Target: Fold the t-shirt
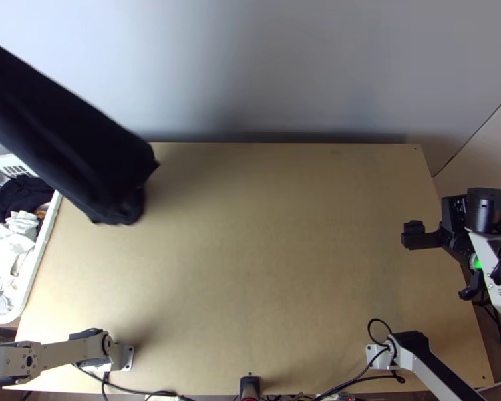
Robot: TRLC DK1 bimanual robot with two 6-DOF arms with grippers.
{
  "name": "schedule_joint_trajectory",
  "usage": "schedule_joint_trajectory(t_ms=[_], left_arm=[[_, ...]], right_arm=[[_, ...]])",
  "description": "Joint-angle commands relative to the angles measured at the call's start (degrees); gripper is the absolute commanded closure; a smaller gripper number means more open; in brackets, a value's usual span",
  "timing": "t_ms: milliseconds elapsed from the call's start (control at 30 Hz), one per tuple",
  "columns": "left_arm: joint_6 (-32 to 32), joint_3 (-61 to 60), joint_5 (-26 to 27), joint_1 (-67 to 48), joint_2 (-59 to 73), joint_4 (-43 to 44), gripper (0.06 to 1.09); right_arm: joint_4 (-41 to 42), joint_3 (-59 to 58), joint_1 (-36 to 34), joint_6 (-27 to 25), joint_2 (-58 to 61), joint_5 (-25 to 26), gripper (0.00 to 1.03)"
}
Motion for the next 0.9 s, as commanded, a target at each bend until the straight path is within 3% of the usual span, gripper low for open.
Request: schedule_joint_trajectory(t_ms=[0, 233, 467, 867], left_arm=[[1.07, -0.05, -1.12, -11.68, 0.05, 2.11, 1.05], [3.01, -2.69, -5.26, -30.41, 2.34, -5.1, 1.05], [4.15, -2.86, -10.62, -47.37, 7.26, -6.15, 1.05], [5.91, -3.65, -13.43, -70.84, 16.84, -8.44, 1.05]], right_arm=[[0.03, -0.07, -1.01, 0.11, -0.45, -0.72, 0.04], [-0.06, -0.51, -2.59, 0.11, -1.24, -1.6, 0.04], [-0.41, -1.13, -4.79, 0.11, -2.3, -3.01, 0.04], [-0.41, -2.62, -8.04, 0.2, -3.79, -4.5, 0.04]])
